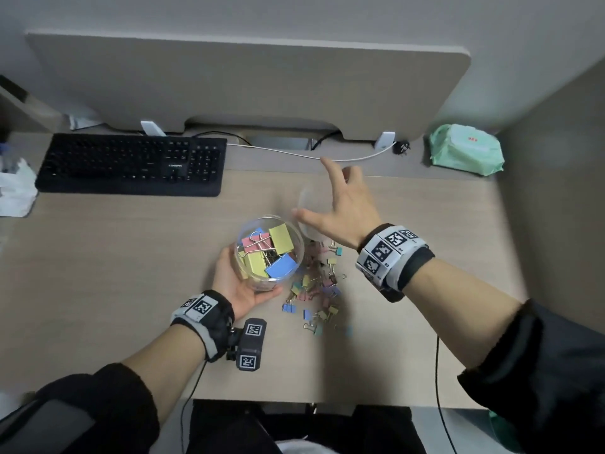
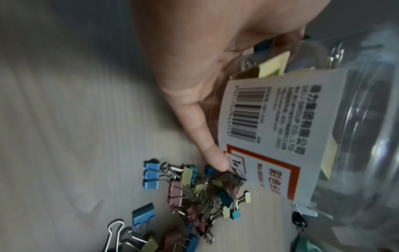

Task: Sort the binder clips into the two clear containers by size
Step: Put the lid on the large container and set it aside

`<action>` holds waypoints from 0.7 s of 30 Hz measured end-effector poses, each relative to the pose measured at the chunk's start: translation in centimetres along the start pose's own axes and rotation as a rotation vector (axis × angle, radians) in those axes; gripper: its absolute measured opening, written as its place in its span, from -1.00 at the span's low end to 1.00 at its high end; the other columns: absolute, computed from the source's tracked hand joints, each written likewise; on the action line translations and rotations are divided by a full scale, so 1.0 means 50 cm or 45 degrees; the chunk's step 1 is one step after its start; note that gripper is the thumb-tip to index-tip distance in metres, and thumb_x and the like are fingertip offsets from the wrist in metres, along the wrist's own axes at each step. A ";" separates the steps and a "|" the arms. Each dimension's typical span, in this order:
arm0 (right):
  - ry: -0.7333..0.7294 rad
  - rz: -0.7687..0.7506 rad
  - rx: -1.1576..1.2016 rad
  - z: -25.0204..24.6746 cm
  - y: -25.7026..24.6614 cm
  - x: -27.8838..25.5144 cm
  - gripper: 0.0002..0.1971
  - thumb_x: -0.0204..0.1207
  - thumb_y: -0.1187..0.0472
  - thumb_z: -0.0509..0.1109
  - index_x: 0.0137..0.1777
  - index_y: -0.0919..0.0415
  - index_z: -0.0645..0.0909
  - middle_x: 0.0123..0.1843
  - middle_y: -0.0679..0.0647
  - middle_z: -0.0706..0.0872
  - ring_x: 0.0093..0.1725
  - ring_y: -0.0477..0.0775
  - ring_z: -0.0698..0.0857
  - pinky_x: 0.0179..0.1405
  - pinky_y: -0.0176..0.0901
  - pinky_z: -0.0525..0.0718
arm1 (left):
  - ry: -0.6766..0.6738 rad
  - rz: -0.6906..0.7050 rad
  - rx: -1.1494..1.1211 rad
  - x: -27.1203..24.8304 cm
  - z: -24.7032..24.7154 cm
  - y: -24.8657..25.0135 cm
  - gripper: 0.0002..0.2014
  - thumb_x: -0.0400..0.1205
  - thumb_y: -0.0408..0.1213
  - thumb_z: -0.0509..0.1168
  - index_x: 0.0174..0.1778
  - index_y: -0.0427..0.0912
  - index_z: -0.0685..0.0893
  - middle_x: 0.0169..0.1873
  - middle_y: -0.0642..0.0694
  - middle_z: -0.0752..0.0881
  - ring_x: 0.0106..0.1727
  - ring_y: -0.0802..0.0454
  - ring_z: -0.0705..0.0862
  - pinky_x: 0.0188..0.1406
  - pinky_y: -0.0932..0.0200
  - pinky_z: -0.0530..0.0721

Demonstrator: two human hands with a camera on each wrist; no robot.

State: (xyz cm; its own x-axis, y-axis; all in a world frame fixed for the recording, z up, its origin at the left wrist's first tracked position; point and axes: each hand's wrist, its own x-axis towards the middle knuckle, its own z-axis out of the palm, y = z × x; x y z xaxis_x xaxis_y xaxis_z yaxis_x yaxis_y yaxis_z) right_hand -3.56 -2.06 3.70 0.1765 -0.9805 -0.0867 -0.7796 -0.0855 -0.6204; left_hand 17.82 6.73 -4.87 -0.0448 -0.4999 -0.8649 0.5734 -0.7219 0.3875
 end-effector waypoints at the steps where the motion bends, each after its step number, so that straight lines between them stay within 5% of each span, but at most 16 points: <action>1: 0.020 -0.055 0.037 0.004 -0.022 0.001 -0.02 0.18 -0.48 0.41 0.57 -0.08 0.22 0.23 0.15 0.36 0.22 0.20 0.51 0.32 0.02 0.55 | 0.000 0.008 -0.010 -0.006 -0.007 0.006 -0.36 0.64 0.28 0.09 0.43 -0.04 0.74 0.22 -0.29 0.84 0.21 -0.35 0.79 0.15 -0.28 0.75; 4: 0.092 -0.186 0.111 0.015 -0.086 0.002 -0.12 0.21 -0.39 0.51 0.45 0.06 0.37 0.27 0.13 0.37 0.27 0.13 0.49 0.32 -0.01 0.55 | -0.011 0.031 -0.038 -0.026 -0.032 0.026 -0.34 0.63 0.29 0.08 0.46 -0.03 0.72 0.25 -0.27 0.84 0.23 -0.34 0.79 0.12 -0.25 0.75; 10: 0.066 -0.321 0.165 0.052 -0.183 0.004 -0.33 0.19 -0.38 0.53 -0.13 0.19 0.38 0.02 0.06 0.40 -0.11 0.05 0.48 -0.07 -0.09 0.57 | -0.028 0.096 -0.154 -0.062 -0.082 0.065 -0.29 0.69 0.37 -0.01 0.51 -0.03 0.68 0.29 -0.30 0.81 0.26 -0.38 0.79 0.04 -0.25 0.77; 13: -0.142 -0.388 0.108 0.083 -0.208 -0.013 -0.35 0.19 -0.40 0.52 -0.20 0.16 0.36 0.23 0.11 0.44 0.12 0.08 0.57 0.06 -0.01 0.62 | -0.063 0.159 -0.202 -0.079 -0.098 0.083 -0.28 0.71 0.35 -0.05 0.49 -0.06 0.69 0.29 -0.31 0.81 0.28 -0.40 0.78 0.05 -0.24 0.77; 16: -0.314 -0.494 -0.021 0.114 -0.215 -0.027 -0.35 0.21 -0.36 0.54 -0.03 0.15 0.40 0.56 0.24 0.30 0.50 0.21 0.40 0.41 0.02 0.49 | -0.119 0.242 -0.211 -0.096 -0.105 0.097 -0.31 0.74 0.29 -0.05 0.48 -0.12 0.69 0.29 -0.33 0.80 0.23 -0.36 0.79 0.16 -0.29 0.76; 21: -0.356 -0.529 -0.109 0.121 -0.235 -0.032 0.04 0.24 -0.34 0.52 0.62 0.03 0.12 0.68 0.25 0.15 0.60 0.28 0.20 0.57 0.08 0.21 | -0.215 0.250 -0.245 -0.106 -0.118 0.114 -0.31 0.74 0.28 0.02 0.57 -0.15 0.62 0.40 -0.38 0.73 0.52 -0.42 0.60 0.39 -0.42 0.62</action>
State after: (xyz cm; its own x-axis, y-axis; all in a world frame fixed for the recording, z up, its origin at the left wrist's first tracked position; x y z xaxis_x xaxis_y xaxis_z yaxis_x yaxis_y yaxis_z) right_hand 8.97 1.56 6.41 0.6269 -0.7768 -0.0589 -0.6540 -0.4837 -0.5817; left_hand 26.16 8.07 0.02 -0.0439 -0.7043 -0.7085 0.7280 -0.5082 0.4601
